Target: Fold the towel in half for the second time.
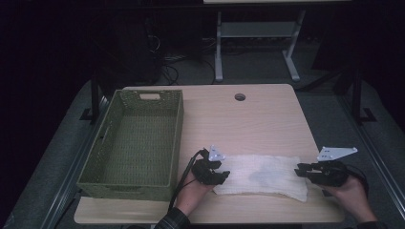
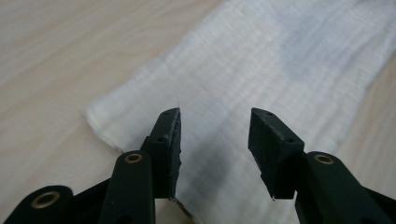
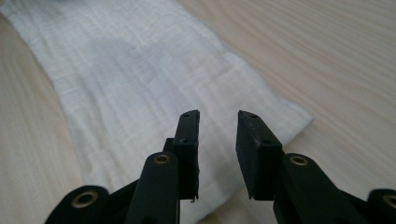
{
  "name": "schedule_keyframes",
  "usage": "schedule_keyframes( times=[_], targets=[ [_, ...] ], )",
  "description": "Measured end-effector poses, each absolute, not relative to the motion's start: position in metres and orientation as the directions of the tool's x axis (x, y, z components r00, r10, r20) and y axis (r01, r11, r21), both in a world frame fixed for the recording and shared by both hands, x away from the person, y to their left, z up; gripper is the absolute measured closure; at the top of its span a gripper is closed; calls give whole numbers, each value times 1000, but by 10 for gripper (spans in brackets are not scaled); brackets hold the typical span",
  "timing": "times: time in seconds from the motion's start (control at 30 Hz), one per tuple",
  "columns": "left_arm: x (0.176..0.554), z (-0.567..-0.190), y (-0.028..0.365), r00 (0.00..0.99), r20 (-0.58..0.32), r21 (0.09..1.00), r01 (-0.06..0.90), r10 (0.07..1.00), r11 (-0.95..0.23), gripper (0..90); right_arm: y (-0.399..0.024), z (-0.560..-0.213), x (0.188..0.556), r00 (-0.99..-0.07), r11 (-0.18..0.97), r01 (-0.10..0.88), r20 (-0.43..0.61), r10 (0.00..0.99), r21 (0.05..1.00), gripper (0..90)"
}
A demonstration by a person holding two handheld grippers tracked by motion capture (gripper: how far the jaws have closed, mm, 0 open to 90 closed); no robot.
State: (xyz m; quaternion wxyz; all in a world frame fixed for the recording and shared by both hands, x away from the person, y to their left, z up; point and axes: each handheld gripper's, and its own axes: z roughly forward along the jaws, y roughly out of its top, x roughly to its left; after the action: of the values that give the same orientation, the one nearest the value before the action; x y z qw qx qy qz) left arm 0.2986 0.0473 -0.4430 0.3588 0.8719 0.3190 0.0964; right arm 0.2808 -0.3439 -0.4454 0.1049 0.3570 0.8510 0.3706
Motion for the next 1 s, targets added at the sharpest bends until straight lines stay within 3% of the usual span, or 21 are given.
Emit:
schedule_keyframes(
  times=[0.53, 0.8, 1.0],
  targets=[
    [342, -442, 51, 690, -32, 716, 521, 723, -465, 531, -361, -451, 327, -642, 405, 572, 82, 762, 713, 668],
    [348, -445, 53, 675, -22, 705, 534, 738, -467, 531, -358, -463, 338, -648, 412, 596, 110, 754, 689, 665],
    [349, -447, 56, 674, -6, 697, 532, 738, -481, 531, -354, -470, 338, -661, 431, 606, 121, 741, 669, 760]
  ],
)
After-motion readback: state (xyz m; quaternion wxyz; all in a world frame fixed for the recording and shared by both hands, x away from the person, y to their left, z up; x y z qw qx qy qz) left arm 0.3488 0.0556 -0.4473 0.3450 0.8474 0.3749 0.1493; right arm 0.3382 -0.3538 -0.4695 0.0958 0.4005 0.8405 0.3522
